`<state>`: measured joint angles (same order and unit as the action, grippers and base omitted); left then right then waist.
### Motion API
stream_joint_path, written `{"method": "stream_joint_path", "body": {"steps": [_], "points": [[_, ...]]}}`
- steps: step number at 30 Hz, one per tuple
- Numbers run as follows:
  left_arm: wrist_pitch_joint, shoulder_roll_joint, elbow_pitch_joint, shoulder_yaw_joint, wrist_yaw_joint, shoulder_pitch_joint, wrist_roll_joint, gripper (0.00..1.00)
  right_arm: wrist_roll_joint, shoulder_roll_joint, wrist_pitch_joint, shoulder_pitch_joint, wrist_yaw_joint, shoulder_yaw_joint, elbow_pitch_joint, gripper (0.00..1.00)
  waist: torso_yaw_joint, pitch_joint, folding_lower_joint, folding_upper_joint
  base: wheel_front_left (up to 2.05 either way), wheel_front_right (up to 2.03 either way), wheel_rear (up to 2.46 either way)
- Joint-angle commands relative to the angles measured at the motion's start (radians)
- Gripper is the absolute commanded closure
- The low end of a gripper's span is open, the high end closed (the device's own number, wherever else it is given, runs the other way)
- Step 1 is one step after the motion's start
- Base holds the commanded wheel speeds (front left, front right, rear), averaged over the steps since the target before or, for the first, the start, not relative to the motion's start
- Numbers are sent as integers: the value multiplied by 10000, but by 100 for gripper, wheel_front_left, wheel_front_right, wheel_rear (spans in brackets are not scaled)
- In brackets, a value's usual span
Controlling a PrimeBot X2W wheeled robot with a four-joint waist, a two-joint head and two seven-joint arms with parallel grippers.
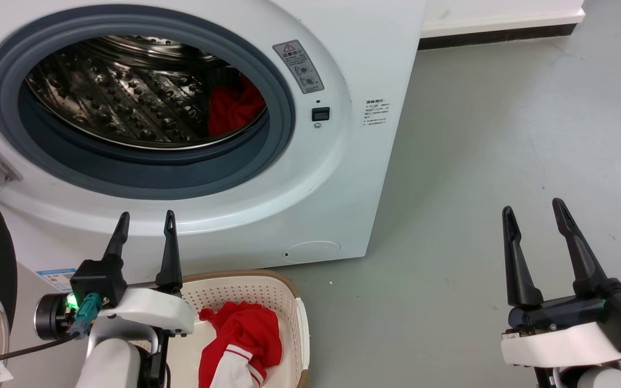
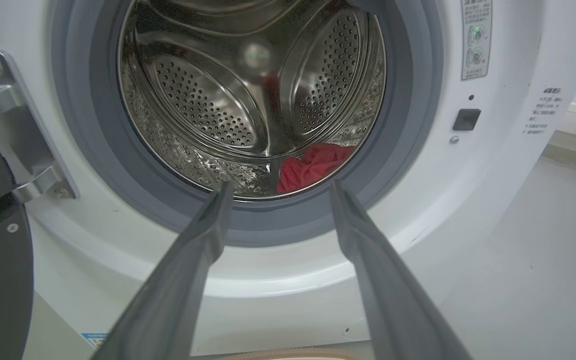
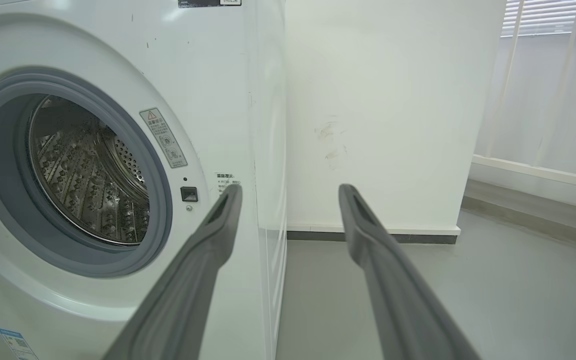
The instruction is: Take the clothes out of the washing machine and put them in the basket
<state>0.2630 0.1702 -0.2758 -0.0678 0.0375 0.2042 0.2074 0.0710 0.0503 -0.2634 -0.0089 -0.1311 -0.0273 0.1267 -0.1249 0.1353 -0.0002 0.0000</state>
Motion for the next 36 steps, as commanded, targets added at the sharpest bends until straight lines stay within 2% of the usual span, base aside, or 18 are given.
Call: {"method": "stream_joint_path", "body": {"steps": [1,8,14,19,25,30,36], "points": [[25,-58,54,66,-51,-125,-64,0,35,-2,-21,153,7,-8,7,0,-58,-32,2,0,0,0,0],[26,-117,-152,861,-336,867,-467,0,166,-3,-20,-138,8,-151,105,0,-409,301,2,0,0,0,0],[26,163,-1438,945,-706,2448,-752,0,335,-3,-20,-589,7,-134,217,0,-718,1128,2,0,0,0,0],[18,673,-2815,743,-1012,4308,-990,0,487,-3,-20,-1120,7,-111,312,0,-994,2055,2,0,0,0,0],[-513,1410,-4725,459,-1435,6866,-946,0,831,-3,-20,-1764,7,-122,453,0,-1391,3261,2,0,0,0,0],[-1025,2000,-5840,-101,-1588,8745,-1237,0,1171,-5,-20,-2239,7,-170,616,0,-1746,4202,2,0,0,0,0],[-2054,2398,-6798,-608,-1654,10777,-1191,0,1569,-6,-20,-2797,7,-220,884,0,-2152,5397,2,0,0,0,0]]}}
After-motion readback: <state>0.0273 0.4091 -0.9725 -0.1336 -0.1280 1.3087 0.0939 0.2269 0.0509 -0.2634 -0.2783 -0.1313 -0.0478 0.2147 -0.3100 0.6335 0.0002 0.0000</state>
